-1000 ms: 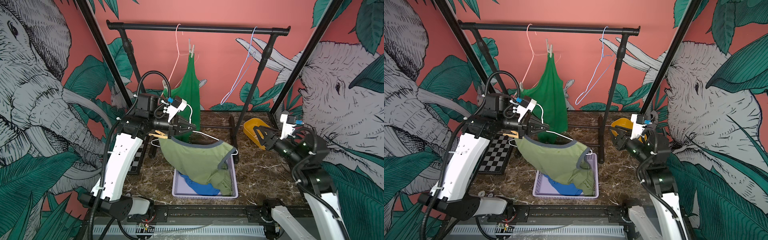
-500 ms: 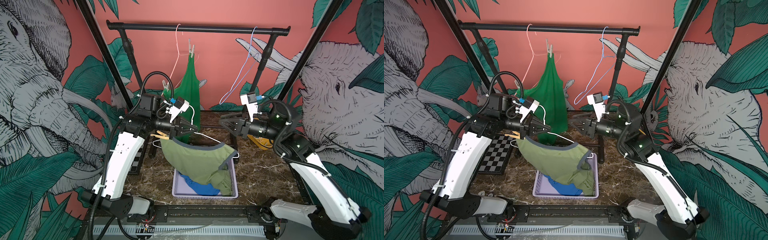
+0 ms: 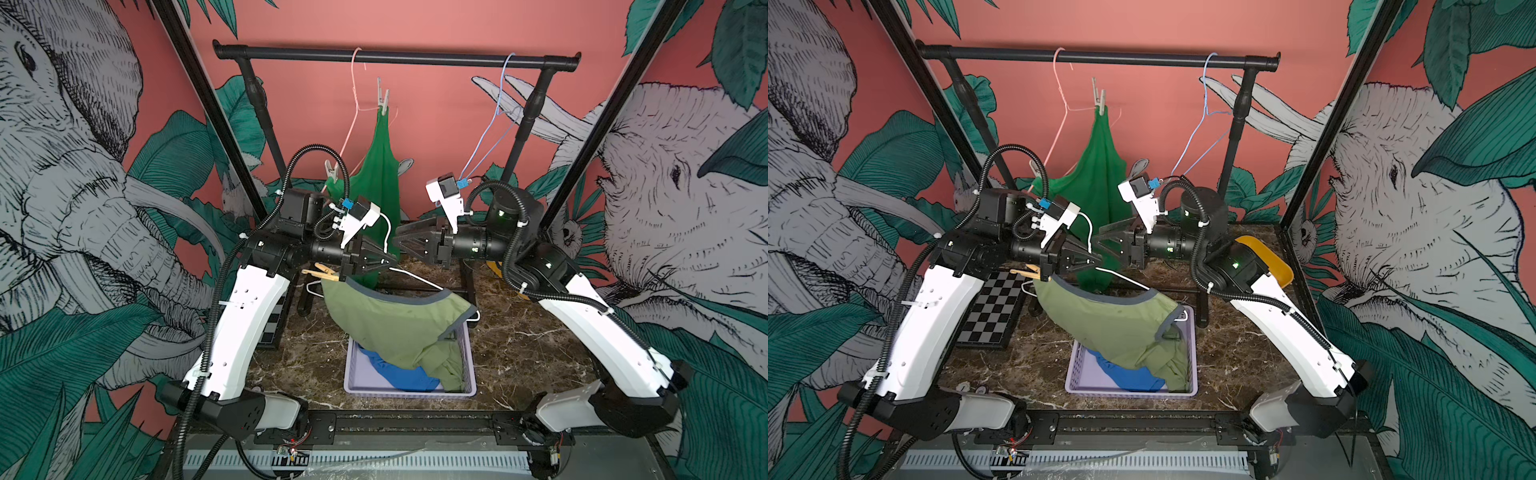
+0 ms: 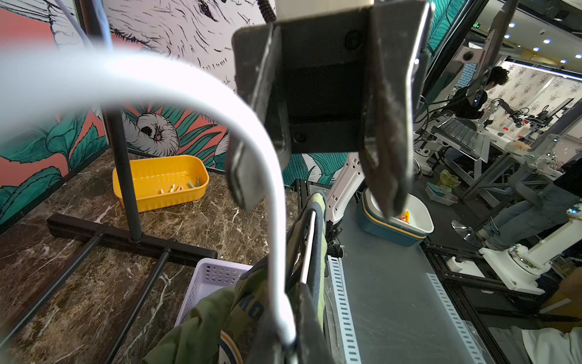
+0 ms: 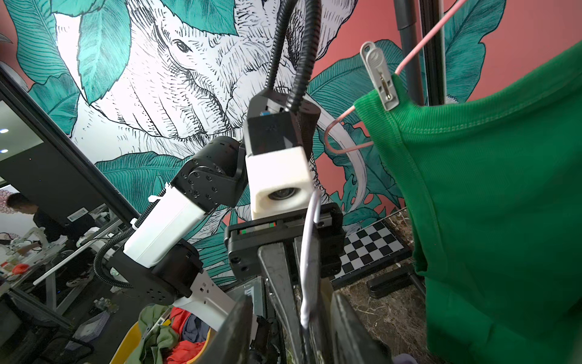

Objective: Remove the clothespins securing tank tops to the hanger
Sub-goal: Adjust the hanger.

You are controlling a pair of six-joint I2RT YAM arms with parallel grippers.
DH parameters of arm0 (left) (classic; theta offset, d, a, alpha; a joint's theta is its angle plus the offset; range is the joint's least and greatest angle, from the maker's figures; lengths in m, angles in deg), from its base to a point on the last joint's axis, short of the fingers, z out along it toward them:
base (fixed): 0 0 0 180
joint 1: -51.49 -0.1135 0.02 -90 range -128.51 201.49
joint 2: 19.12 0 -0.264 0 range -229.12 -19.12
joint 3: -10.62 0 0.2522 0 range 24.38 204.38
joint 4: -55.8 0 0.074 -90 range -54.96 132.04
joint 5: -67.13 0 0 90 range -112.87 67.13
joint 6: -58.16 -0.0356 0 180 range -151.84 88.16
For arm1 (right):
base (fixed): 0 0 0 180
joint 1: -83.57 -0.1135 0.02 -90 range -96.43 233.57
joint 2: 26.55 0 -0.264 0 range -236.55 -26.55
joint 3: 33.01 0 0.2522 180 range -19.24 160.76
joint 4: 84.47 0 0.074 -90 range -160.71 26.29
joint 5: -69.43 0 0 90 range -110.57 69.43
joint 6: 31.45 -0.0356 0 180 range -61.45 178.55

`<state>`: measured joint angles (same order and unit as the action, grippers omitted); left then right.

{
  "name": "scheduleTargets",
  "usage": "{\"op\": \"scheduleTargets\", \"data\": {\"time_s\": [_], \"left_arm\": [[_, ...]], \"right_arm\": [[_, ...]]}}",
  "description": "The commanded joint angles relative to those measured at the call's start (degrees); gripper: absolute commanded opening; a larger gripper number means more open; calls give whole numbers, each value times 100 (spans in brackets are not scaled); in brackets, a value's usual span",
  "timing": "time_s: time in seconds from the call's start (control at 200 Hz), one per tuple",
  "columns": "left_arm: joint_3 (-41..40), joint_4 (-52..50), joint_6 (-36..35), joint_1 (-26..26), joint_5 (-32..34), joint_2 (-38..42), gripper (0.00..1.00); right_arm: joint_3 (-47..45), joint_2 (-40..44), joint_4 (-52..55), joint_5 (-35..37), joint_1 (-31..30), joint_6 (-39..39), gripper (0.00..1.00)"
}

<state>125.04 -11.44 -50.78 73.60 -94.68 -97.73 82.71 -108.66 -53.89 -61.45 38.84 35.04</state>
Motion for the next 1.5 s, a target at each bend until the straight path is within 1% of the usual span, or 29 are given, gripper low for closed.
{"op": "scheduleTargets", "data": {"time_s": [0.0, 0.055, 0.185, 0.265, 0.355, 0.41, 0.47, 0.605, 0.665, 0.72, 0.805, 0.91, 0.98, 1.095, 1.205, 1.275, 1.41, 1.495], "left_arm": [[58, 2, -49, 38, -235, 250, 8], [59, 4, -44, 39, -246, 266, 8], [93, 4, -40, 47, -270, 283, 8], [120, 12, -16, 58, -330, 284, 8], [134, 22, -13, 66, -346, 283, 9], [140, 30, -5, 73, -353, 281, 9], [142, 30, -18, 74, -348, 293, 9], [167, -1, -81, 74, -266, 289, 14], [189, -58, -163, 68, -229, 291, 23], [219, -139, -262, 73, -172, 300, 29], [309, -352, -480, 74, -94, 332, 40], [587, -761, -886, 72, 62, 361, 52], [834, -1065, -1155, 67, 212, 355, 57], [1335, -1587, -1637, 70, 468, 370, 64], [1738, -1955, -1921, 74, 760, 384, 68], [1972, -2231, -2221, 72, 984, 404, 71], [2273, -2735, -2734, 69, 1411, 482, 76], [2316, -3073, -3134, 69, 1653, 562, 80]], "right_arm": [[244, -141, -149, 29, -136, 158, 40], [285, -223, -138, 36, -167, 170, 39], [323, -301, -120, 63, -222, 198, 31], [343, -354, -122, 55, -223, 189, 21], [335, -396, -169, 28, -229, 162, 16], [318, -411, -193, 2, -229, 137, 9], [286, -419, -233, -61, -229, 98, 0], [138, -344, -352, -113, -229, 104, 0], [82, -275, -345, -80, -229, 194, 0], [29, -192, -318, -69, -220, 275, 0], [69, -90, -54, -35, -212, 466, 0], [61, 48, 101, -51, -134, 534, 0], [3, 162, 110, -46, -52, 510, 0], [-43, 332, 175, -112, 67, 517, 0], [-70, 457, 253, -115, 156, 538, 0], [-97, 535, 267, -203, 218, 554, 0], [-96, 626, 446, -233, 323, 636, 0], [-109, 678, 582, -254, 402, 737, 0]]}}
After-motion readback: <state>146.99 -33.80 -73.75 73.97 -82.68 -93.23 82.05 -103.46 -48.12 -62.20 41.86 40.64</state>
